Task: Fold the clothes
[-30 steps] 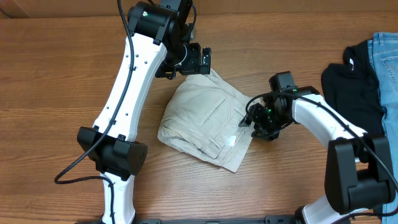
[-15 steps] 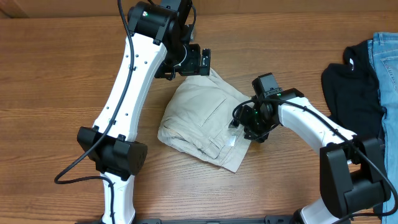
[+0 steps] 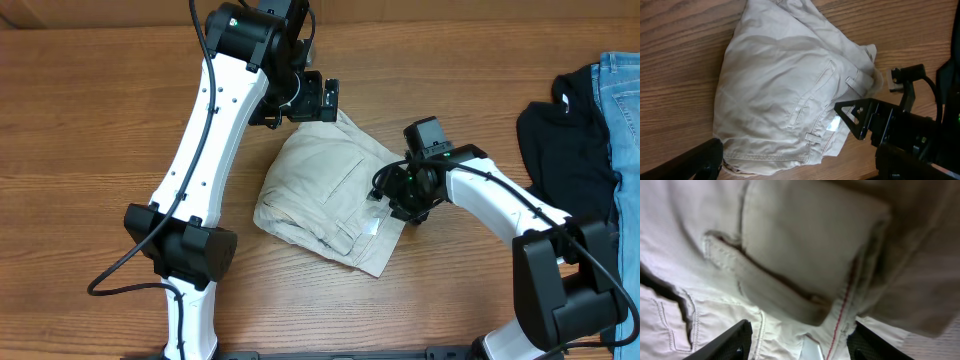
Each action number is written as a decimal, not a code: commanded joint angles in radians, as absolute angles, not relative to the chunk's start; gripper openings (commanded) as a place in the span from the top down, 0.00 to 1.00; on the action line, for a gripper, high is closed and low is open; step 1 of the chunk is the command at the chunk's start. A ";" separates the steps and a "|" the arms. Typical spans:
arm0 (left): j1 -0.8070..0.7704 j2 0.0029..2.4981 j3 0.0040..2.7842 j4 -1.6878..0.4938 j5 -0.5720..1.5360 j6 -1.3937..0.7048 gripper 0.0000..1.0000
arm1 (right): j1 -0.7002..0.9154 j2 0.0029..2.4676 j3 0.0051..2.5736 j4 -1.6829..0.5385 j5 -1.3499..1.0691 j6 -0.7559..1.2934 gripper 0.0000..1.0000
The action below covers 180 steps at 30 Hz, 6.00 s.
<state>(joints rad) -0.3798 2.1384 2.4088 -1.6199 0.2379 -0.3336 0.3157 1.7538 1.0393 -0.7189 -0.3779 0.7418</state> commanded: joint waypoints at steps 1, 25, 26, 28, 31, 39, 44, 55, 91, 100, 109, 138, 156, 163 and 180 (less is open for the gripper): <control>-0.378 2.153 2.408 -1.620 0.226 -0.314 0.00 | 0.341 1.776 1.033 -0.695 -0.366 0.760 0.37; -0.379 2.153 2.408 -1.623 0.202 -0.310 0.00 | 0.327 1.720 1.191 -0.866 -0.196 0.696 0.96; -0.379 2.153 2.408 -1.623 0.202 -0.310 0.00 | 0.326 1.708 1.216 -0.900 -0.178 0.680 0.96; -0.379 2.153 2.408 -1.623 0.202 -0.310 0.00 | 0.323 1.689 1.269 -0.960 -0.168 0.641 0.96; -0.379 2.153 2.408 -1.622 0.201 -0.310 0.00 | 0.323 1.679 1.343 -1.061 -0.168 0.623 0.96; -0.379 2.153 2.408 -1.626 0.199 -0.310 0.00 | 0.323 1.679 1.356 -1.179 -0.112 0.612 0.96; -0.379 2.153 2.408 -1.626 0.199 -0.310 0.00 | 0.323 1.683 1.345 -1.208 -0.079 0.613 0.96; -0.379 2.153 2.408 -1.626 0.199 -0.310 0.00 | 0.323 1.685 1.345 -1.348 -0.033 0.632 0.96; -0.395 2.153 2.408 -1.659 0.247 -0.294 0.72 | 0.322 1.688 1.345 -1.130 -0.114 0.496 0.79; -0.506 2.155 2.342 -1.688 0.312 -0.277 0.96 | 0.188 1.745 1.345 -0.989 -0.225 0.435 0.96; -0.644 2.155 2.031 -1.530 0.425 -0.277 0.96 | 0.154 1.797 1.345 -0.994 -0.396 0.298 0.96; -0.514 2.149 1.390 -1.143 0.436 -0.368 0.96 | 0.150 1.798 1.345 -0.972 -0.451 0.315 0.95; -0.190 2.113 1.393 -0.984 0.522 -0.487 0.96 | 0.150 1.798 1.345 -0.951 -0.450 0.315 0.96; 0.028 2.113 1.393 -0.942 0.488 -0.540 0.96 | 0.150 1.798 1.345 -0.952 -0.450 0.315 0.96; 0.228 1.753 1.411 -0.820 0.440 -0.563 0.65 | 0.150 1.798 1.345 -0.950 -0.450 0.314 0.96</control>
